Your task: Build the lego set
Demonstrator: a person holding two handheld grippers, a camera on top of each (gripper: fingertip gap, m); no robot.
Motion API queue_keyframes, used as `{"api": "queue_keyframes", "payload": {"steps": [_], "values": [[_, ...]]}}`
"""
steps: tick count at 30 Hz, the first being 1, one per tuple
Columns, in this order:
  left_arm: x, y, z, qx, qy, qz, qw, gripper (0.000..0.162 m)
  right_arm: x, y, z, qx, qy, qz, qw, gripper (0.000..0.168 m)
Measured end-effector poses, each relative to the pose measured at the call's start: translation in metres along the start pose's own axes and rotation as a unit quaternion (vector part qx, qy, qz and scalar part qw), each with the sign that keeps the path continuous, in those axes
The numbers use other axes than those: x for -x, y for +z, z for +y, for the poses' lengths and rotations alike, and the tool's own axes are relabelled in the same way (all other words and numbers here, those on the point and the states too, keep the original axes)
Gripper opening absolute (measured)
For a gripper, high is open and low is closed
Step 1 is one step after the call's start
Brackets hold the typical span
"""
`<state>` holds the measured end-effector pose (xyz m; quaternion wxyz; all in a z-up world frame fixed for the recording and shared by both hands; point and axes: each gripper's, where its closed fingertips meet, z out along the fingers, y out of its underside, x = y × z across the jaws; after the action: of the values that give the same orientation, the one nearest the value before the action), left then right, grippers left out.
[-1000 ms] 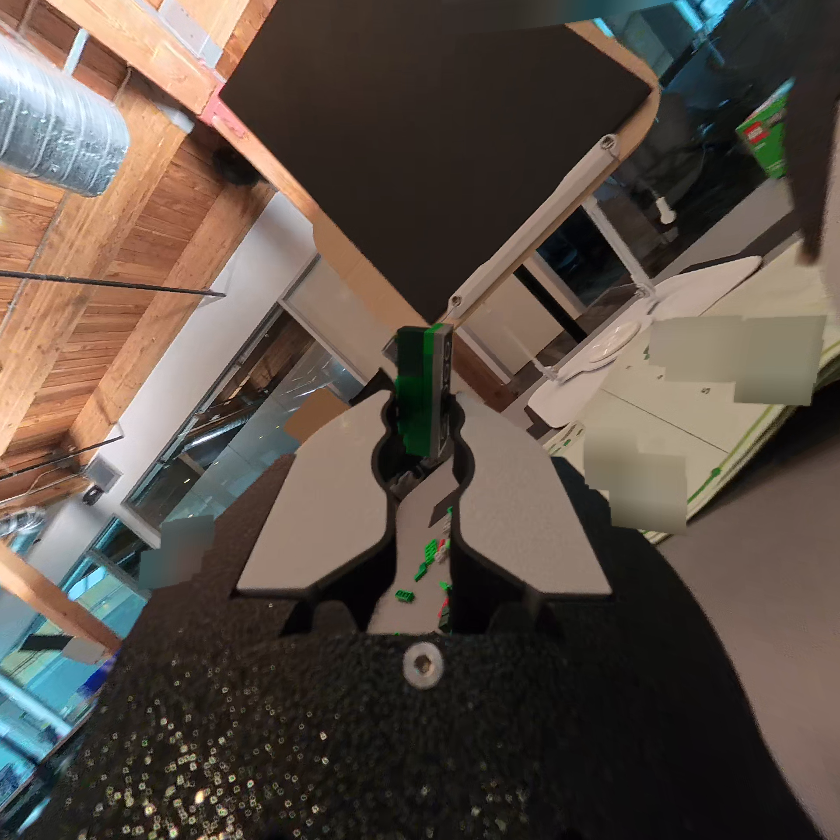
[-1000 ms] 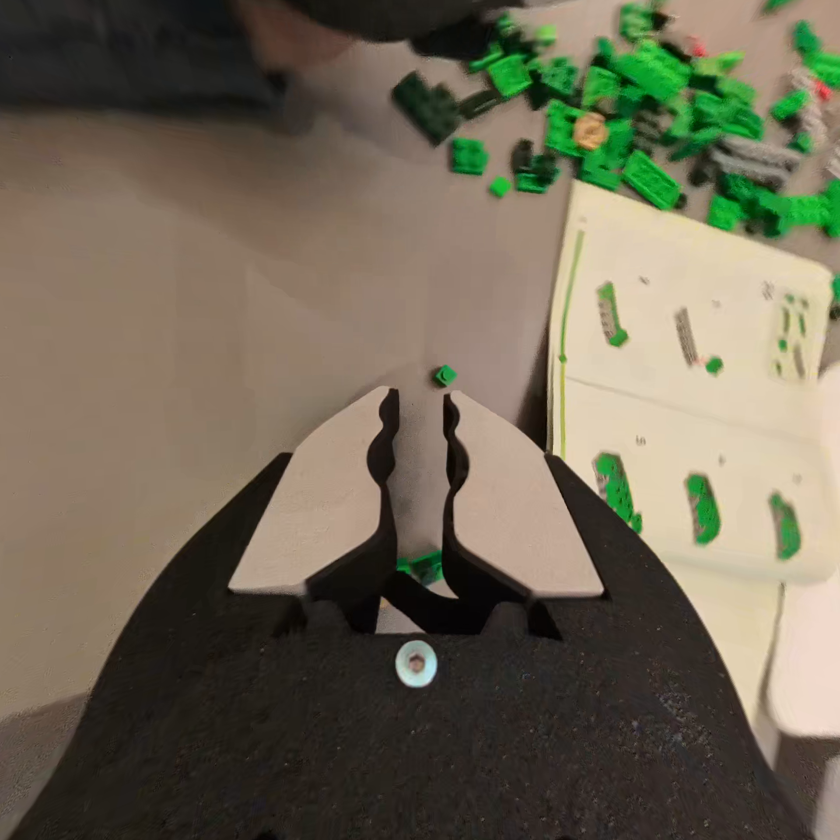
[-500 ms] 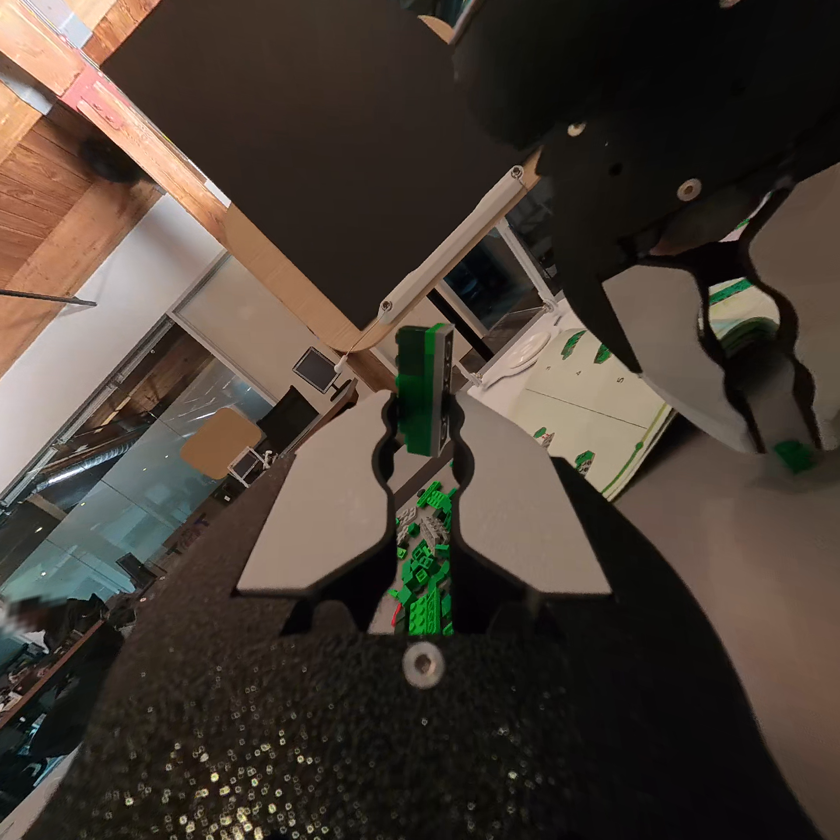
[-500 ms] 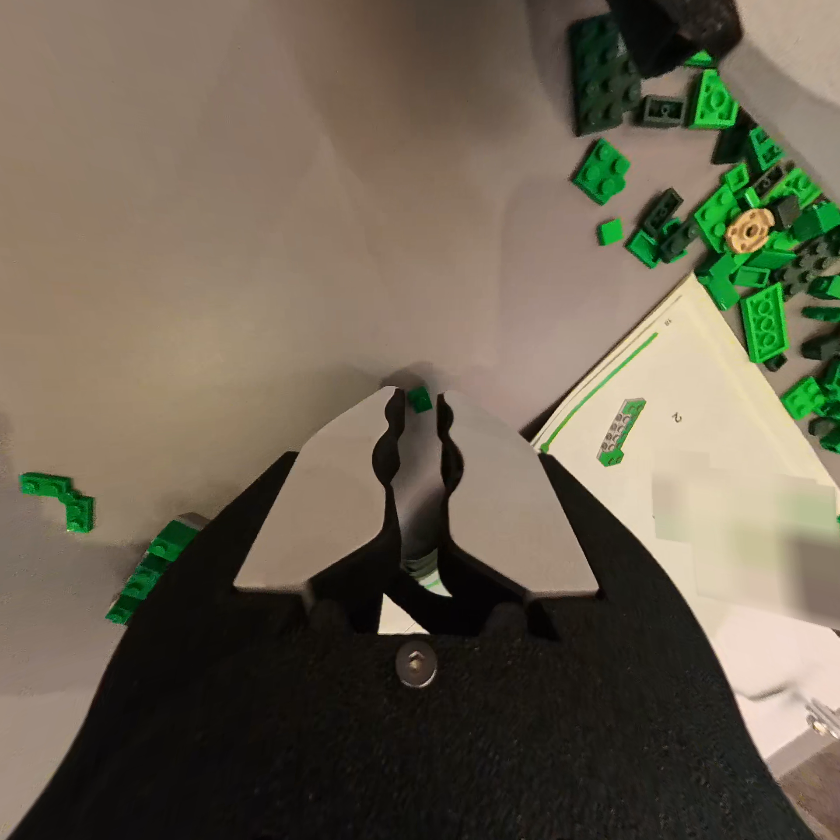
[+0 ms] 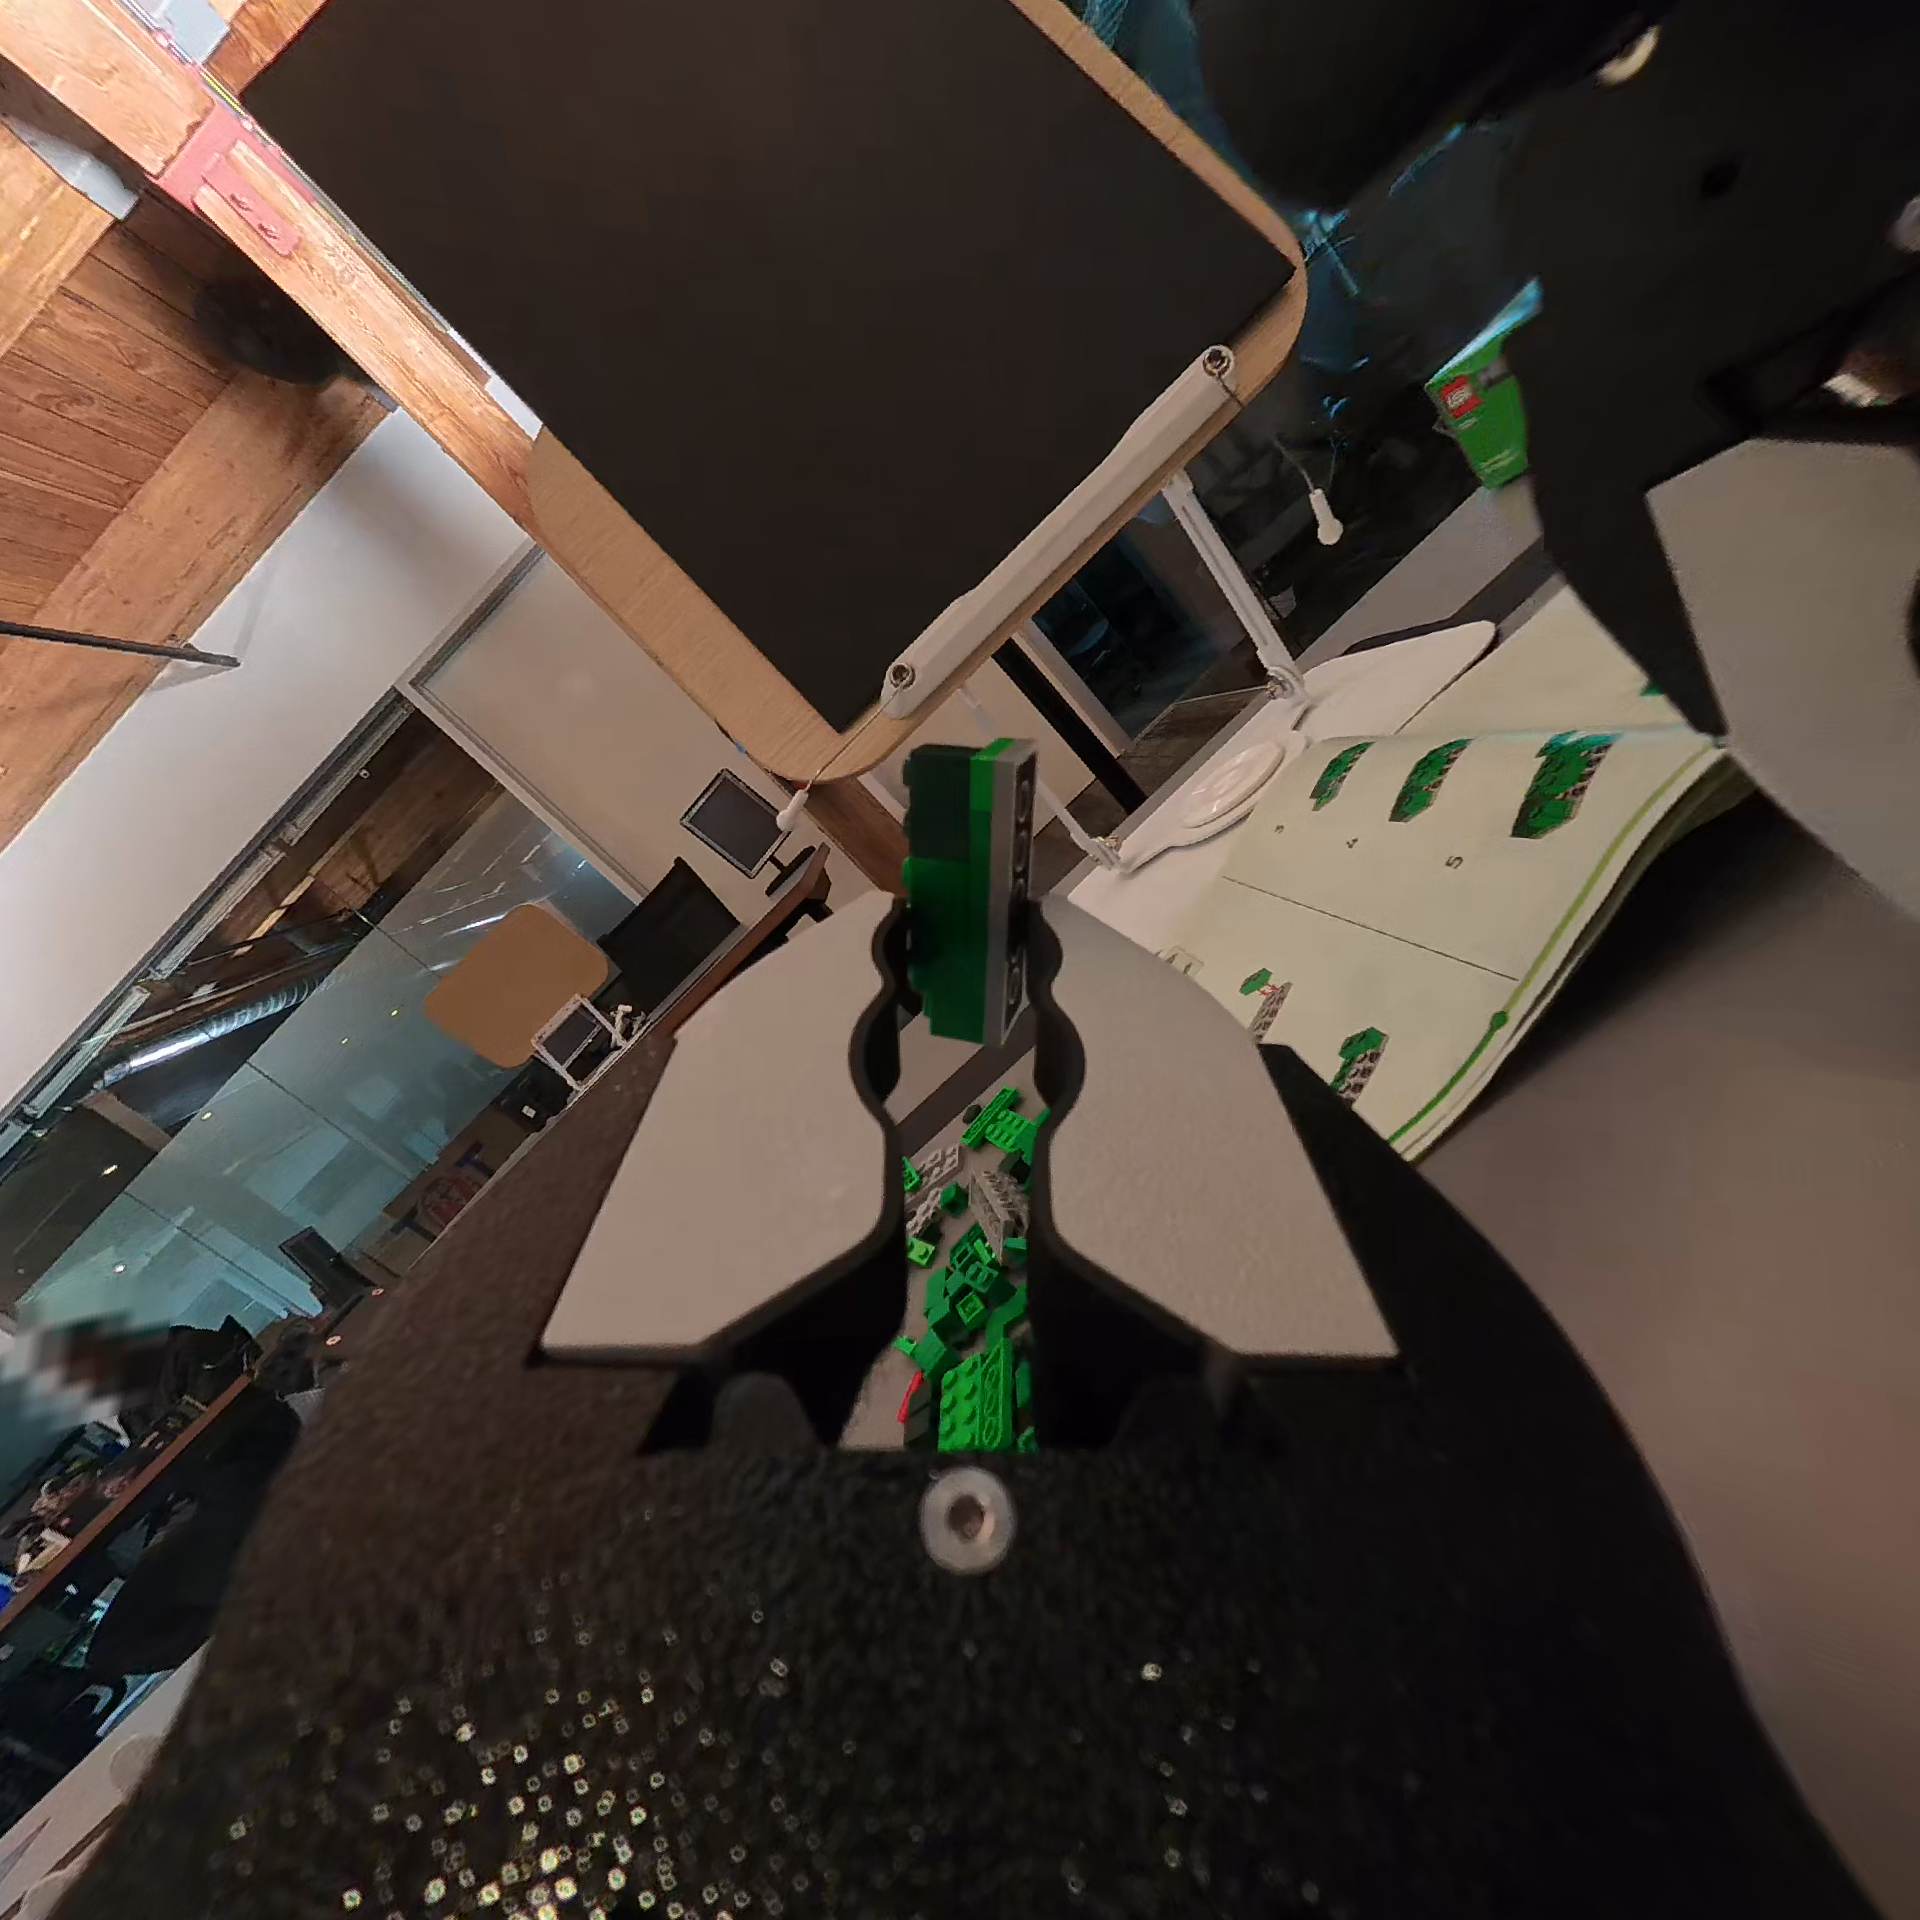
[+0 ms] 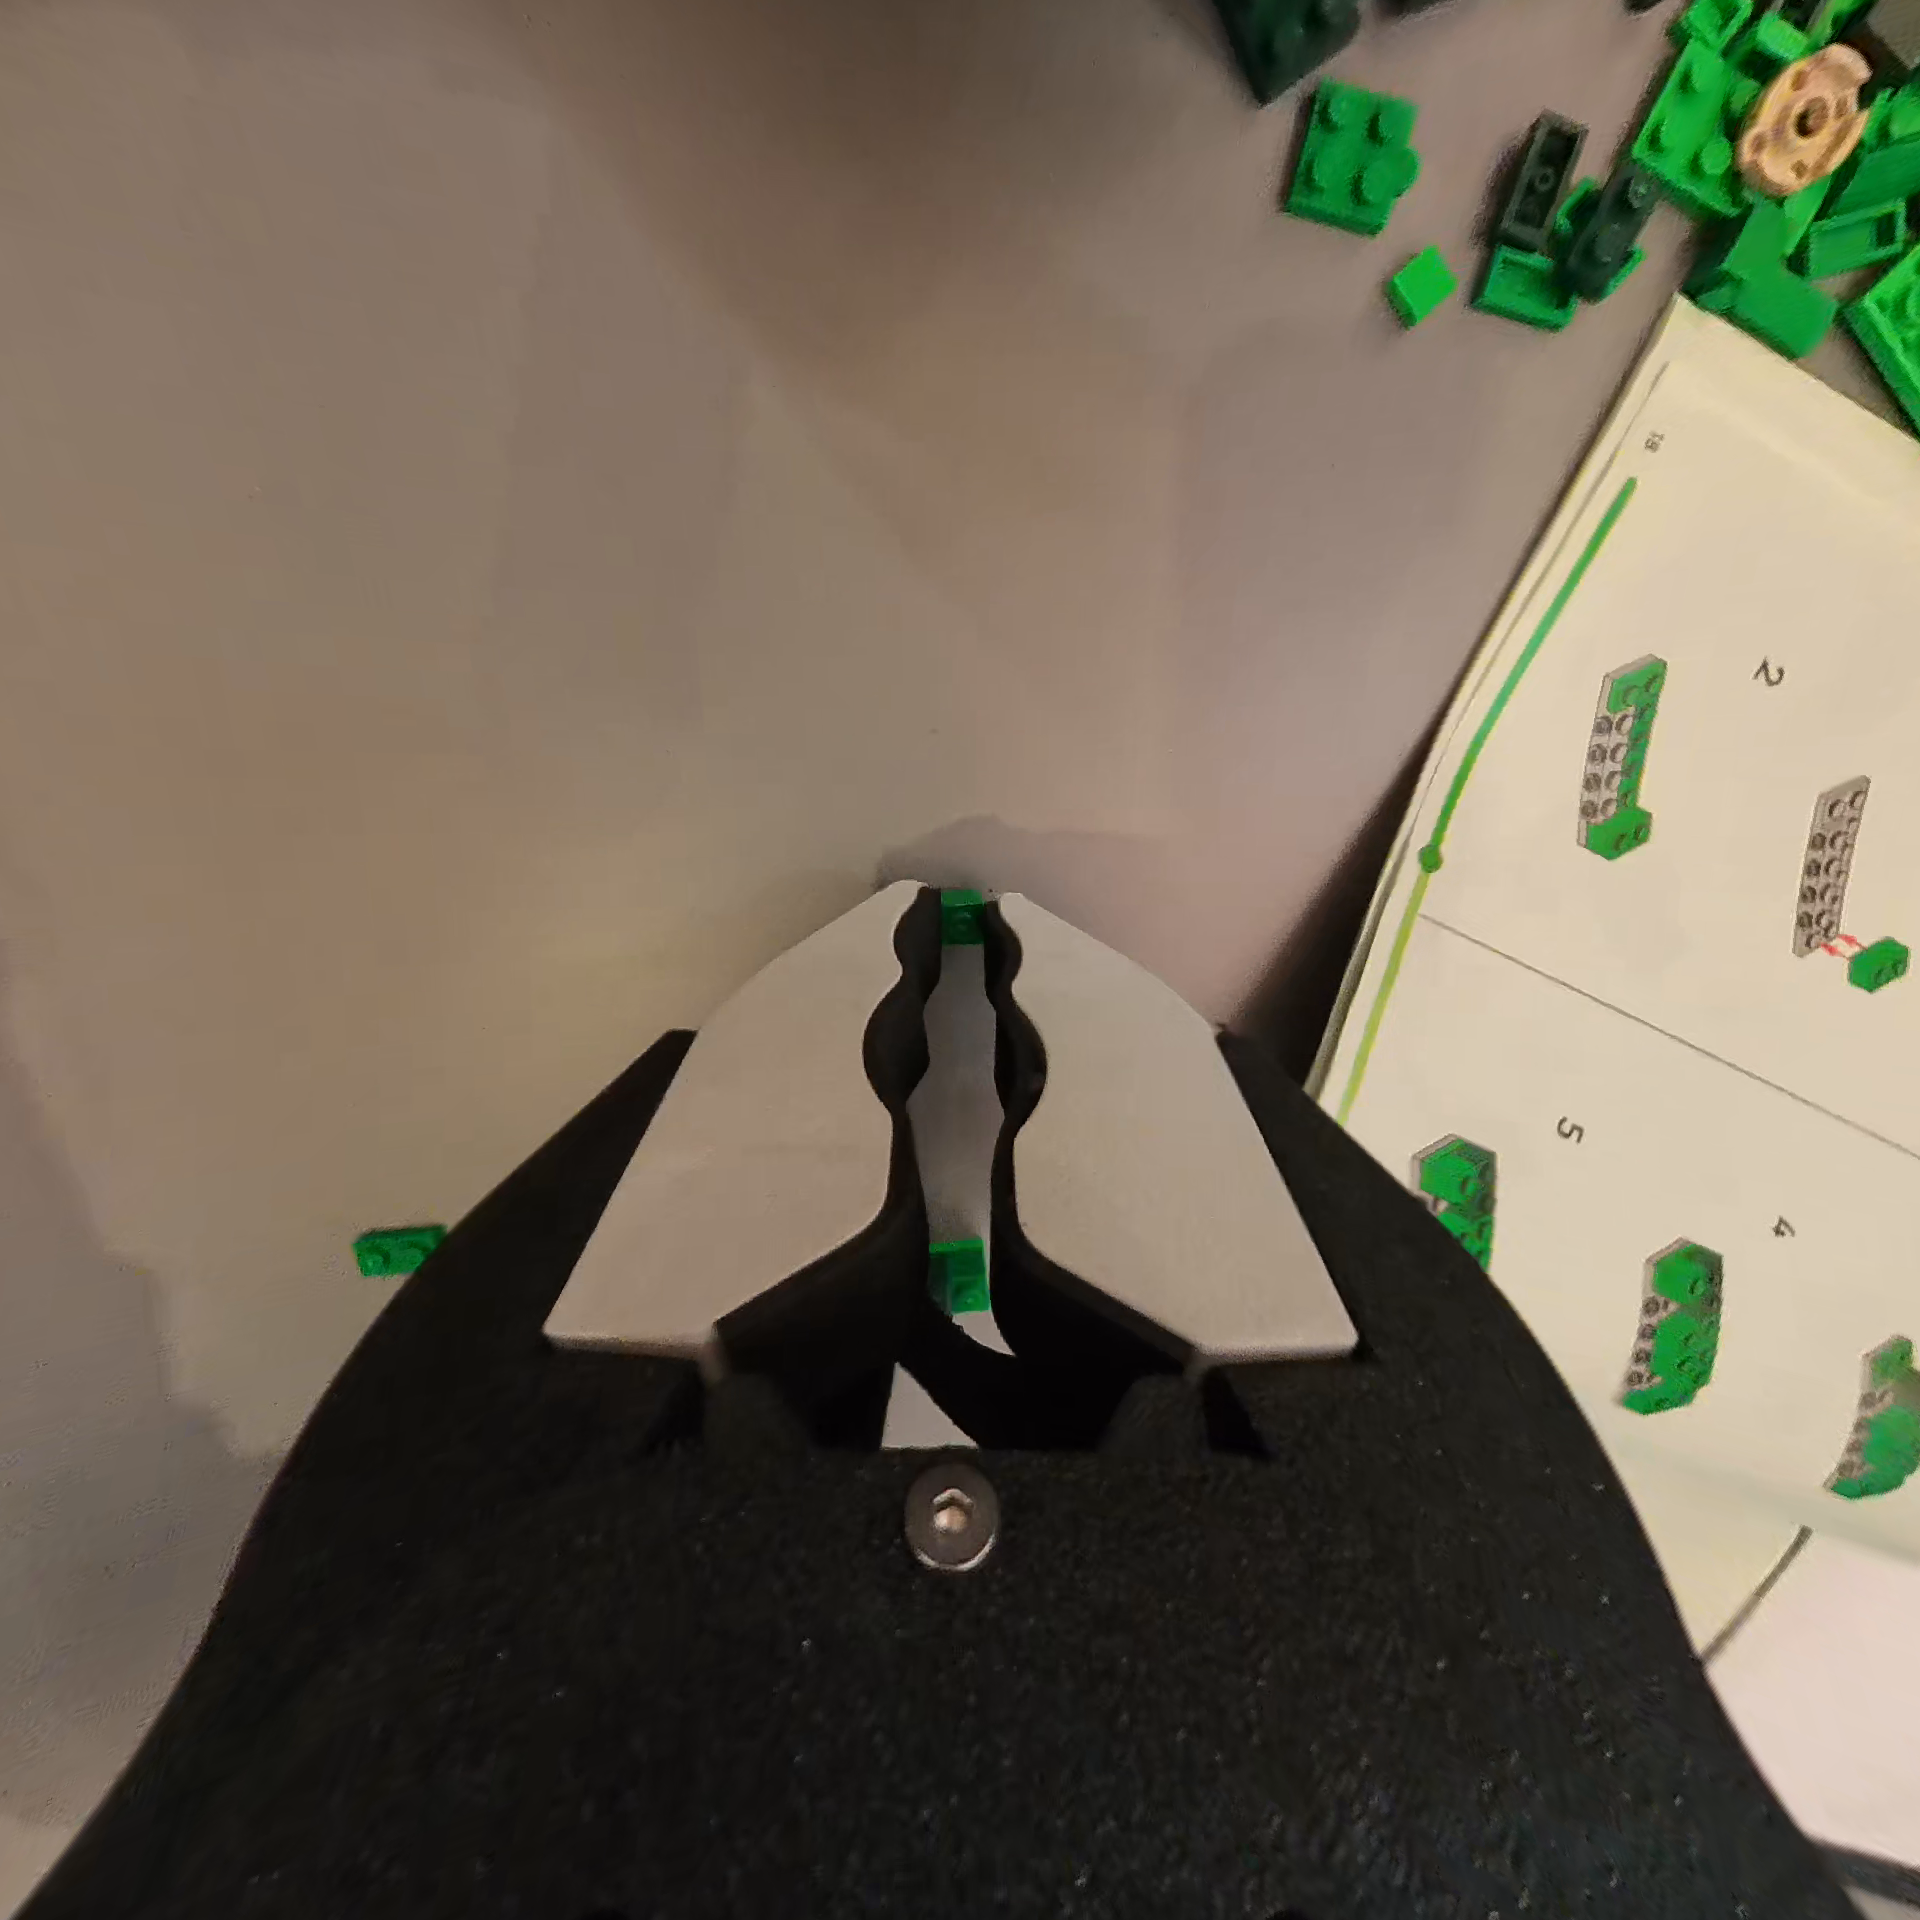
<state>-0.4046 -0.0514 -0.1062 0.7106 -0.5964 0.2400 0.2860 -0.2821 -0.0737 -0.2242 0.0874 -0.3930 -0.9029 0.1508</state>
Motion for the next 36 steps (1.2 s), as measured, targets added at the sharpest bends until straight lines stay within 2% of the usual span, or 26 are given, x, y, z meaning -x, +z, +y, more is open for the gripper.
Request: {"api": "queue_keyframes", "payload": {"steps": [2,4,7,16,18,21,26,29,32,36], "values": [[-0.003,0.001,0.000,0.001,0.003,0.006,1.000,0.020,0.004,0.000,-0.002,-0.008,0.003,0.012,1.000,0.010],[-0.007,0.002,-0.001,0.003,0.011,0.013,1.000,0.020,0.008,-0.001,-0.004,-0.014,-0.002,0.007,1.000,0.023],[-0.010,0.003,0.000,0.005,0.017,0.020,1.000,0.020,0.011,-0.002,-0.002,-0.029,-0.006,-0.002,1.000,0.025],[-0.010,0.003,-0.001,0.003,0.014,0.022,1.000,0.020,0.003,0.002,0.002,-0.038,-0.032,0.006,0.999,0.019],[-0.009,0.003,-0.001,0.003,0.015,0.021,1.000,0.020,0.003,0.003,0.002,-0.039,-0.037,0.012,0.999,0.008],[-0.008,0.002,-0.002,0.000,0.017,0.017,1.000,0.020,0.001,-0.003,0.001,-0.049,-0.014,0.030,0.998,0.008],[-0.010,0.002,-0.011,-0.005,0.075,0.000,0.997,0.020,-0.004,-0.042,-0.002,-0.111,0.071,0.127,0.983,0.008],[-0.029,0.005,-0.029,-0.029,0.129,0.010,0.991,0.020,0.011,-0.075,-0.006,-0.162,0.094,0.151,0.971,0.008],[-0.068,0.007,-0.055,-0.076,0.165,0.058,0.982,0.020,0.032,-0.105,0.005,-0.176,0.091,0.171,0.965,0.008],[-0.132,-0.009,-0.090,-0.160,0.224,0.149,0.950,0.020,0.064,-0.135,0.020,-0.195,0.098,0.174,0.960,0.007]]}}
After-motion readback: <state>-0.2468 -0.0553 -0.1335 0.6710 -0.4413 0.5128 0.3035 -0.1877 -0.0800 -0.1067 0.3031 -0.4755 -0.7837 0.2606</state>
